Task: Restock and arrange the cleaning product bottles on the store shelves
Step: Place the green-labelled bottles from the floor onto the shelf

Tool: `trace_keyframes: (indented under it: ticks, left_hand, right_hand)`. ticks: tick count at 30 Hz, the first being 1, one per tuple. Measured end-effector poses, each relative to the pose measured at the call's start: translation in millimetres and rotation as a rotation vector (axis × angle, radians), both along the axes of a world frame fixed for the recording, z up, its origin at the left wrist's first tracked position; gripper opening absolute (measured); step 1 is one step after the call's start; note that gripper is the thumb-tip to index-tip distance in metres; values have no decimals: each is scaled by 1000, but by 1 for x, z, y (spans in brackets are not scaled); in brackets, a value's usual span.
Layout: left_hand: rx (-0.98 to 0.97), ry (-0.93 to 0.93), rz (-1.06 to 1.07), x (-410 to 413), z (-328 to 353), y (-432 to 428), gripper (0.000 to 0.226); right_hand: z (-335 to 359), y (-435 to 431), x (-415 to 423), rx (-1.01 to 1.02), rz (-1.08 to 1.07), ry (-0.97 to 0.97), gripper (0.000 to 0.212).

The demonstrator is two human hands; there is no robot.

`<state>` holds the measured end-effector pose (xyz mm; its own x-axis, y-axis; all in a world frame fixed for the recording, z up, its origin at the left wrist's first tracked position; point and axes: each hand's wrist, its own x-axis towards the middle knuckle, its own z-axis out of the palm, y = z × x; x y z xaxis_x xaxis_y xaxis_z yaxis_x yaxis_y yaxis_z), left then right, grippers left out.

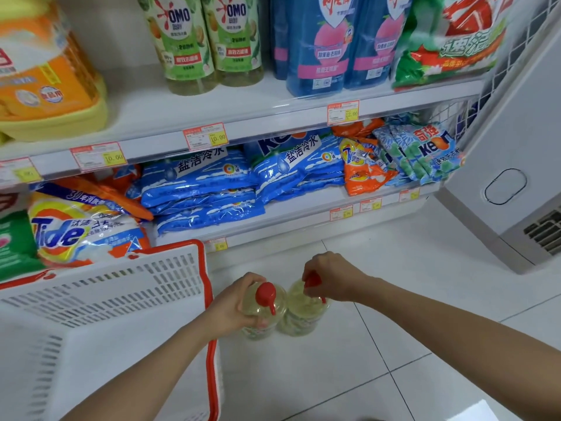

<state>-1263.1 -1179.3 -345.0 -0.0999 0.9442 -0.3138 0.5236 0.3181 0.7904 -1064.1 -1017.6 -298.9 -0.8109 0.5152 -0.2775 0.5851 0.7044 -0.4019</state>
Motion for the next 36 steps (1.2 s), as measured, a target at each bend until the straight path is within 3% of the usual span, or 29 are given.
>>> trace_keyframes:
  ticks: [16,26,32,36]
  left_hand:
    - [8,-96,71,5,-11,-19,69]
    - [-63,-44,33,19,-26,-20,70]
    - [-195,182,-60,22,-7,-6,80]
    - [-316,308,-242,7,31,9,85]
  right_hand:
    - [2,-5,-18,38,57,-56,26]
    - [-1,8,-5,37,76,-87,28]
    - [2,13,-12,-22,117,-136,26]
    - [6,19,-13,-93,113,-174,28]
